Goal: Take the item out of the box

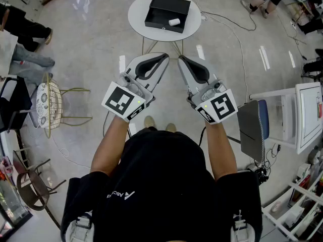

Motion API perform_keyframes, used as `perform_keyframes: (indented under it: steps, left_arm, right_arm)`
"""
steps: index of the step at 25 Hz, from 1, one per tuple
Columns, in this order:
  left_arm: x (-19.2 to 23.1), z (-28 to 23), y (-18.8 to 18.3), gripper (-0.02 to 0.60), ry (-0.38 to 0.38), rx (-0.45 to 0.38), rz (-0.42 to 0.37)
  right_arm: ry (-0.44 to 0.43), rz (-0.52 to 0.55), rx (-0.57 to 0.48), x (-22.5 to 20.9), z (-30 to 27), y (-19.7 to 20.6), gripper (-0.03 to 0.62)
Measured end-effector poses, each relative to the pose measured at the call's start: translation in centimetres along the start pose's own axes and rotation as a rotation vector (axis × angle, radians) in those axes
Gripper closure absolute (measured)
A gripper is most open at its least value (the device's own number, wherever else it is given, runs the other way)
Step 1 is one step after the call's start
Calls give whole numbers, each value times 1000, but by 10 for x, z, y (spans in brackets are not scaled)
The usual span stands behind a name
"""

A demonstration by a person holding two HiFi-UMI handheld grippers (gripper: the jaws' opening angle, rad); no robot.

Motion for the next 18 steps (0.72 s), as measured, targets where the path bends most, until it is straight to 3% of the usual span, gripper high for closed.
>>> perform_keyframes:
  steps: [18]
  left_arm:
    - [57,22,8,583,7,-33,0]
  right_arm:
    - [30,13,-19,2,-46,7,592]
Point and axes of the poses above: the fingertips, and each gripper's own axes: z backward along the fingers, x to its left, y out of its underside, the point moved 2 cm from there along z, backward along the fingers, and after that the axes turned 13 degrees about -z, right-handed, at the moved point
